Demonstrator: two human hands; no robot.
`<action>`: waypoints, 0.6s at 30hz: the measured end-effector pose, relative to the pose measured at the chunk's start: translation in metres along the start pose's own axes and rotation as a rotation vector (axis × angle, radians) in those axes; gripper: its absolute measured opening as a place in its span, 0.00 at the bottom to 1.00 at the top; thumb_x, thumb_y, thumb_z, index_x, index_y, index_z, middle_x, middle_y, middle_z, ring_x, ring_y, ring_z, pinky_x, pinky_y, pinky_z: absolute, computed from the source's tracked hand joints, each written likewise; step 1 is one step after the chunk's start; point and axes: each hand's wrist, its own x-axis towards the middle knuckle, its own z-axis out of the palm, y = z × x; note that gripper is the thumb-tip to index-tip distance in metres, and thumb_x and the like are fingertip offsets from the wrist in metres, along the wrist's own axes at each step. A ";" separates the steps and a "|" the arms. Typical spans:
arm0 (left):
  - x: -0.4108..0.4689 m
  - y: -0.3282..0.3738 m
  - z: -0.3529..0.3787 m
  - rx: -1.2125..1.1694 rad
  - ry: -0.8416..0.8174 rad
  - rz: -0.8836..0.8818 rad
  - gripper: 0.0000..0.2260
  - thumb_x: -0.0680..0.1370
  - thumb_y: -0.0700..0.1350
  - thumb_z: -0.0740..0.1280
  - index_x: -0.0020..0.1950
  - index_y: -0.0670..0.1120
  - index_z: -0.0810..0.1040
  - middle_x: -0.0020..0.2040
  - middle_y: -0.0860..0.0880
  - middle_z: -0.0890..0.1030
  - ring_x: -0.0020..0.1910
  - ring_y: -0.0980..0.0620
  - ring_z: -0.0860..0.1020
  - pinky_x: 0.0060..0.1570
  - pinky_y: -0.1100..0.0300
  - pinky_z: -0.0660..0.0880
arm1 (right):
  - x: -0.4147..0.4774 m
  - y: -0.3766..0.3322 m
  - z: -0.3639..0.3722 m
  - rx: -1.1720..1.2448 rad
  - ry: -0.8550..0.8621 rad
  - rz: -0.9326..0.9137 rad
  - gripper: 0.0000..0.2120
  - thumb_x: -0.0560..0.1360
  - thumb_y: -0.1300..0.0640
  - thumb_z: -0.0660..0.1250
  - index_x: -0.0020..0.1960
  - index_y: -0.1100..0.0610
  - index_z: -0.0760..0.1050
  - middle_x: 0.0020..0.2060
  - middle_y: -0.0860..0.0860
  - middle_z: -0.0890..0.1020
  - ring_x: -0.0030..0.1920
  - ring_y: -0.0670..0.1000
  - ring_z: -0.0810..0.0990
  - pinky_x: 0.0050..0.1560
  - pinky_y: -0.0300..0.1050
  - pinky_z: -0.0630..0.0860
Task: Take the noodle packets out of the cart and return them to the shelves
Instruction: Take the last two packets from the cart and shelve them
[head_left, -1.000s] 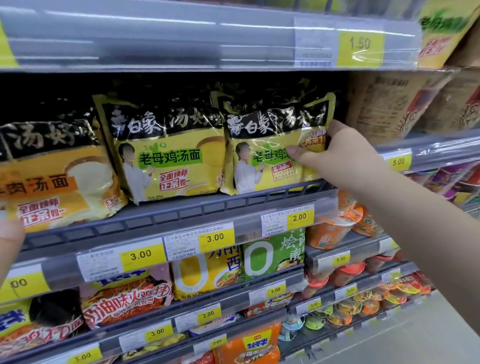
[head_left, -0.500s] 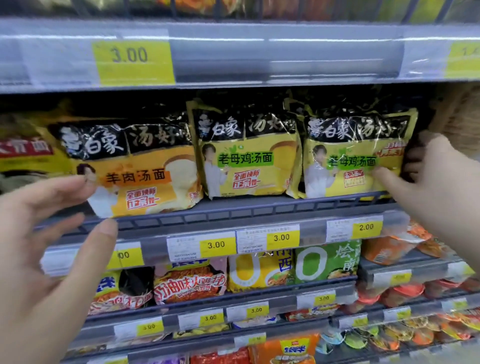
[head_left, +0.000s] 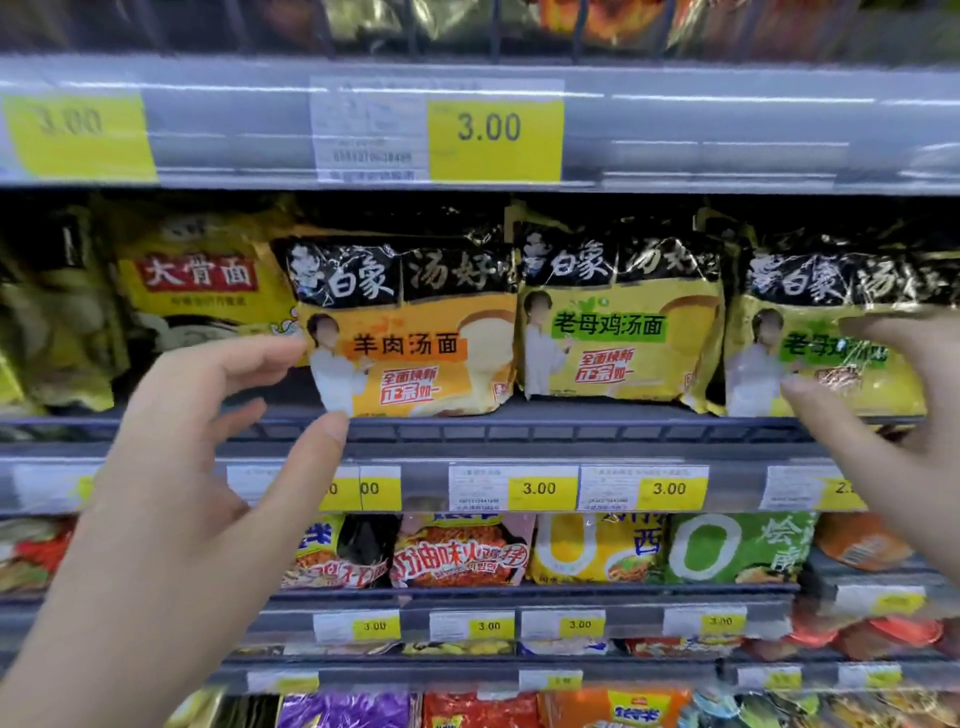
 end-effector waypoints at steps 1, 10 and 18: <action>0.002 -0.001 -0.002 0.029 -0.005 -0.005 0.19 0.74 0.61 0.66 0.65 0.70 0.69 0.65 0.59 0.75 0.69 0.57 0.74 0.64 0.64 0.74 | -0.003 -0.029 -0.004 0.028 -0.013 0.017 0.30 0.75 0.31 0.64 0.68 0.49 0.72 0.64 0.50 0.76 0.60 0.58 0.78 0.63 0.63 0.76; 0.062 -0.013 -0.008 0.281 -0.056 -0.288 0.17 0.80 0.60 0.63 0.65 0.53 0.76 0.56 0.50 0.81 0.52 0.48 0.79 0.52 0.51 0.73 | 0.033 -0.118 0.037 0.478 -0.261 0.017 0.09 0.75 0.42 0.68 0.54 0.41 0.80 0.45 0.37 0.86 0.48 0.40 0.84 0.56 0.51 0.81; 0.085 -0.042 -0.001 0.161 -0.144 -0.391 0.09 0.84 0.48 0.63 0.64 0.57 0.77 0.56 0.58 0.83 0.51 0.52 0.83 0.40 0.60 0.72 | 0.054 -0.141 0.080 0.382 -0.468 -0.047 0.08 0.82 0.57 0.64 0.48 0.45 0.75 0.38 0.43 0.87 0.39 0.39 0.85 0.49 0.54 0.84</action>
